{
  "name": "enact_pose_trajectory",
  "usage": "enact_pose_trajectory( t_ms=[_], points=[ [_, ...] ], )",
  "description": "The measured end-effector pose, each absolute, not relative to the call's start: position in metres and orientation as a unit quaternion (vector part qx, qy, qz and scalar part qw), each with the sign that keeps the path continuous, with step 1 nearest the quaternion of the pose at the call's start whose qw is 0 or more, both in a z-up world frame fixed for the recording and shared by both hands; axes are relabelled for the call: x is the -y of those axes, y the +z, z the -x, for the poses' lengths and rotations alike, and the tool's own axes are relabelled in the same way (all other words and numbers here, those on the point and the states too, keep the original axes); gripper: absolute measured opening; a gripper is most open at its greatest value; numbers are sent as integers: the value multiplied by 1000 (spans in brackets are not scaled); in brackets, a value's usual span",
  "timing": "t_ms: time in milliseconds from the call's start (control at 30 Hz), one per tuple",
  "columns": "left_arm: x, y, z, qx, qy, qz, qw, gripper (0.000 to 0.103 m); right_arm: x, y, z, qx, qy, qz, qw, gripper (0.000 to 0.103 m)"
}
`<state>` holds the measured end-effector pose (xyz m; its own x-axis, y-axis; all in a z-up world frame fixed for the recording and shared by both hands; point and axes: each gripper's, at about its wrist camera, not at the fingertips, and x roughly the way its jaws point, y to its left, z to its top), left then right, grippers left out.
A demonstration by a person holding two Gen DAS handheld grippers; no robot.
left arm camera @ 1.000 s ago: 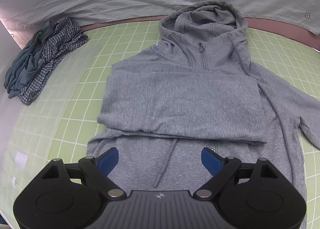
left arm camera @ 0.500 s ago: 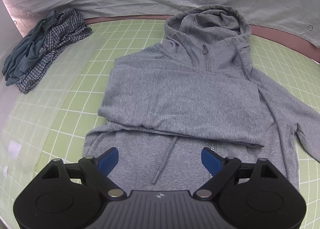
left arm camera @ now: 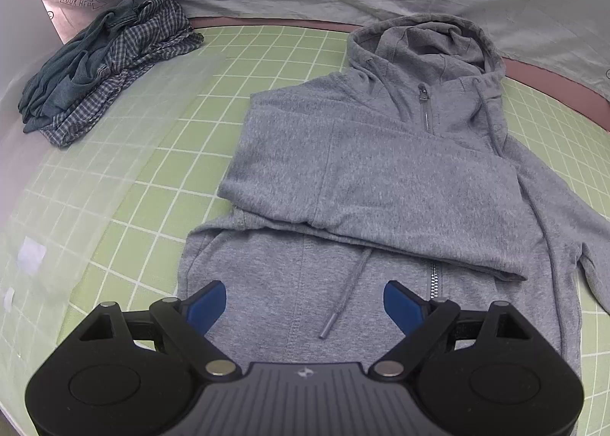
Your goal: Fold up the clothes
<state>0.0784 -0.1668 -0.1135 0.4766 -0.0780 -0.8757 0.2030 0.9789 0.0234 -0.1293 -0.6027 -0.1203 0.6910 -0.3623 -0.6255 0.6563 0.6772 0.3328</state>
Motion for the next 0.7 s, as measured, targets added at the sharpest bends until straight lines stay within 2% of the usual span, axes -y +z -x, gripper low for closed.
enact_pose_trajectory(
  t_ms=[200,400,433,467,533,700],
  points=[
    [153,-115,-79,-505,-70,-52,859,90,547,-90,65,-243,-187,-289,907,8],
    [146,-114,-83,-503,-60,-50,861,90,471,-54,17,-242,-77,-248,935,10],
    [146,-113,-83,-502,-60,-52,861,90,463,-54,12,-247,-72,-234,938,15],
    [147,-113,-83,-500,-60,-53,862,90,457,-55,10,-253,-74,-220,939,27],
    [148,-112,-83,-499,-60,-55,862,90,454,-58,10,-262,-87,-207,939,44],
    [160,-114,-83,-503,-72,-63,859,90,479,-70,34,-267,-142,-233,924,50]
  ],
)
